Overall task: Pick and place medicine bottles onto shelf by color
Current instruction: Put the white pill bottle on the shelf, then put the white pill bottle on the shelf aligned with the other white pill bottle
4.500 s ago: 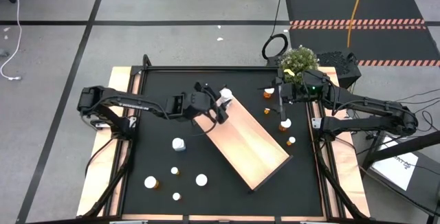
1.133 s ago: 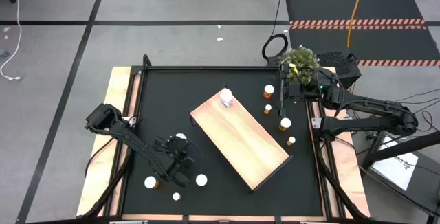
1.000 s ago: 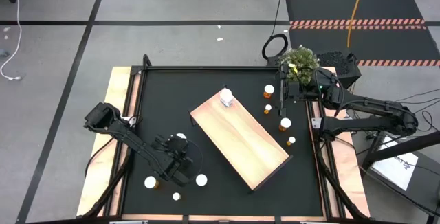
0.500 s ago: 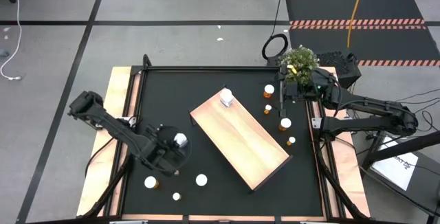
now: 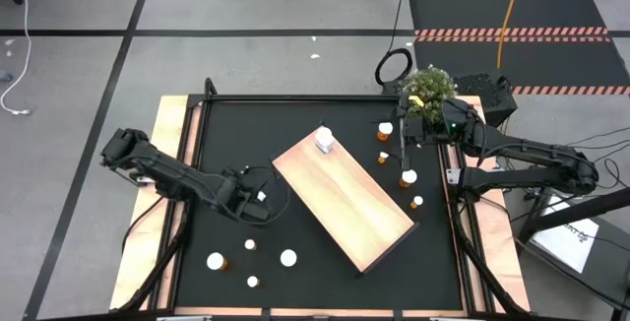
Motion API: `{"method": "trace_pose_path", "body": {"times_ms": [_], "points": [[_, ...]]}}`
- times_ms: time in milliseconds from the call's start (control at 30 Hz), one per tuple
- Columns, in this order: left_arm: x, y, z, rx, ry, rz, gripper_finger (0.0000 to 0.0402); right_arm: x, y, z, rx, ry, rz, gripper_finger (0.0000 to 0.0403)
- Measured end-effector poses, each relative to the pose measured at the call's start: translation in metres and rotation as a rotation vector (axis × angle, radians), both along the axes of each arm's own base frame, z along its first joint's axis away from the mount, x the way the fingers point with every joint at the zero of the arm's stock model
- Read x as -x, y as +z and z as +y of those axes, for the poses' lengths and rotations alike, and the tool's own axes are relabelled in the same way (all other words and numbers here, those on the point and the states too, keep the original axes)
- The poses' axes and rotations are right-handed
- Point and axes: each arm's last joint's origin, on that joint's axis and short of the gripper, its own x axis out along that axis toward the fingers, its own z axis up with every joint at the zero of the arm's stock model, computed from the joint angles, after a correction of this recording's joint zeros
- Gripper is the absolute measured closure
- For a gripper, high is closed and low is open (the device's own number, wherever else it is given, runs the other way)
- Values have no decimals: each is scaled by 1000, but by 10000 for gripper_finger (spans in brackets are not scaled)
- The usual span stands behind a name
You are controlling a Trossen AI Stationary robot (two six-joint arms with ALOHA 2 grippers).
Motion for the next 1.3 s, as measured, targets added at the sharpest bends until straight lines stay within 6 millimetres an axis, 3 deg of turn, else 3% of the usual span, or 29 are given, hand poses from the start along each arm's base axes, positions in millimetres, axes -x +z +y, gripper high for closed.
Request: {"method": "trace_pose_path", "body": {"times_ms": [300, 500, 967, 1133, 1300], "points": [[1, -22, 14, 71, -16, 93, 80, 1, -4, 0, -46, -3, 42, 119], [-6, -38, 14, 128, -90, 51, 81, 0, -5, 1, -63, -1, 54, 119], [-4, -36, 5, 99, -219, 66, 117, 0, -6, 4, -60, 14, 59, 119], [1, -36, 1, 97, -120, 52, 109, 0, -6, 4, -60, 13, 59, 119], [10, -50, 4, 73, 24, 41, 70, 0, -6, 4, -62, 13, 59, 119]]}}
